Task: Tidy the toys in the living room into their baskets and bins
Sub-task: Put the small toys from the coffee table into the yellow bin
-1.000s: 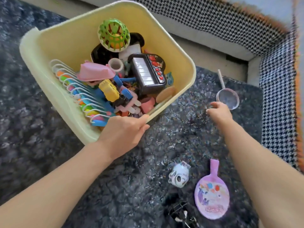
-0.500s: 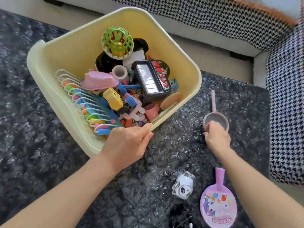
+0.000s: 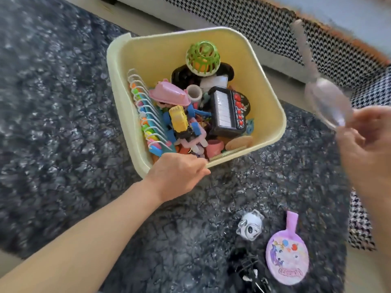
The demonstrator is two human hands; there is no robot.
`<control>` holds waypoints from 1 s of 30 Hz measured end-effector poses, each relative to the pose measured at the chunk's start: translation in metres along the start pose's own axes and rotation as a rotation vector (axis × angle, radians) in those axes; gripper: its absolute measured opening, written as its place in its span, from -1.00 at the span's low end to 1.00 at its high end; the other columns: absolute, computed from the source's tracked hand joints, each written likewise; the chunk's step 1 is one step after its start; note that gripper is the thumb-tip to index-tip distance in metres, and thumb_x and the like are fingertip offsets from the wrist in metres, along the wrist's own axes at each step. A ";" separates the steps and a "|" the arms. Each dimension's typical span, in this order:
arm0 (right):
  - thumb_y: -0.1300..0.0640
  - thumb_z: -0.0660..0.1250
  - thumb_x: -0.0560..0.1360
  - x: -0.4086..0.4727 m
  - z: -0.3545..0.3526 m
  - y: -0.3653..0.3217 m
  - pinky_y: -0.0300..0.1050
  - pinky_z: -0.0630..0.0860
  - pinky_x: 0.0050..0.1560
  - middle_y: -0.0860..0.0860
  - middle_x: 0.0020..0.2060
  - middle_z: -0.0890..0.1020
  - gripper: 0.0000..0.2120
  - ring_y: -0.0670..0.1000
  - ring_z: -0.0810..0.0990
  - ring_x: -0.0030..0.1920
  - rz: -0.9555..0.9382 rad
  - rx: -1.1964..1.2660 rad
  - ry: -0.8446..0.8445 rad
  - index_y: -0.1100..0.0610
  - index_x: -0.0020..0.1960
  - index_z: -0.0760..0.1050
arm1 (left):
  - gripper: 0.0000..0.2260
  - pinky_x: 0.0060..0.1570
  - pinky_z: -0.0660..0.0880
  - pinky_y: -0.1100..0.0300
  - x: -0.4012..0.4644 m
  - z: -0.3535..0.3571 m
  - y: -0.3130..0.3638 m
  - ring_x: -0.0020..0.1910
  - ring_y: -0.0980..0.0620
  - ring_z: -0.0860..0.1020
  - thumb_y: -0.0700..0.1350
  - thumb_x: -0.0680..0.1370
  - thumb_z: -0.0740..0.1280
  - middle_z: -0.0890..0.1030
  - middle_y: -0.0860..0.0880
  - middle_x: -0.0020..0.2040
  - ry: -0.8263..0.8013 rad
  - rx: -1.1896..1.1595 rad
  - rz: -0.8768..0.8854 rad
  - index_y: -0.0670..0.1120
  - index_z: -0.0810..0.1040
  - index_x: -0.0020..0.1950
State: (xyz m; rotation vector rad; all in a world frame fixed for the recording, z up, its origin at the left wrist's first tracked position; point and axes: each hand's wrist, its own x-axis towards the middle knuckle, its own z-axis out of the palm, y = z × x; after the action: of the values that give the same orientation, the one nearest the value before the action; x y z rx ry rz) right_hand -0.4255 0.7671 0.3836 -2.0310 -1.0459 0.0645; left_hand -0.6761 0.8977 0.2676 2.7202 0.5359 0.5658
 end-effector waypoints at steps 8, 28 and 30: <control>0.29 0.25 0.50 -0.021 0.086 -0.045 -0.04 0.53 -0.08 0.04 -0.15 0.61 -0.84 0.10 0.58 -0.16 -0.234 -0.424 -0.904 0.09 0.03 0.41 | -0.60 -0.02 0.25 0.12 -0.014 -0.010 -0.012 0.01 -0.05 0.32 0.16 0.34 0.29 0.32 -0.01 0.01 0.154 0.047 -0.046 -0.07 0.31 0.00; -0.12 0.33 0.45 -0.181 0.080 0.044 0.03 0.37 0.14 0.15 0.35 0.33 -0.28 0.18 0.40 0.29 0.945 -0.411 -0.597 0.14 0.46 0.11 | -0.47 -0.36 0.52 0.07 -0.010 -0.016 0.002 -0.18 -0.18 0.64 0.09 0.47 0.23 0.62 -0.12 0.10 -0.175 0.066 -0.135 -0.18 0.42 0.34; -0.14 0.37 0.43 -0.190 0.091 0.046 0.07 0.38 0.13 0.14 0.38 0.26 -0.17 0.22 0.39 0.29 0.971 -0.419 -0.594 0.08 0.50 -0.02 | -0.50 -0.30 0.51 0.05 -0.010 -0.017 0.003 -0.16 -0.19 0.63 0.09 0.51 0.26 0.62 -0.11 0.12 -0.175 0.061 -0.157 -0.14 0.39 0.37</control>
State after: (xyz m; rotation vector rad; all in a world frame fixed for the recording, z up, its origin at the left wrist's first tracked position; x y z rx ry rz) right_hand -0.5550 0.6804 0.2347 -2.8222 -0.2858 1.0757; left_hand -0.6914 0.8944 0.2807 2.7190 0.7222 0.2725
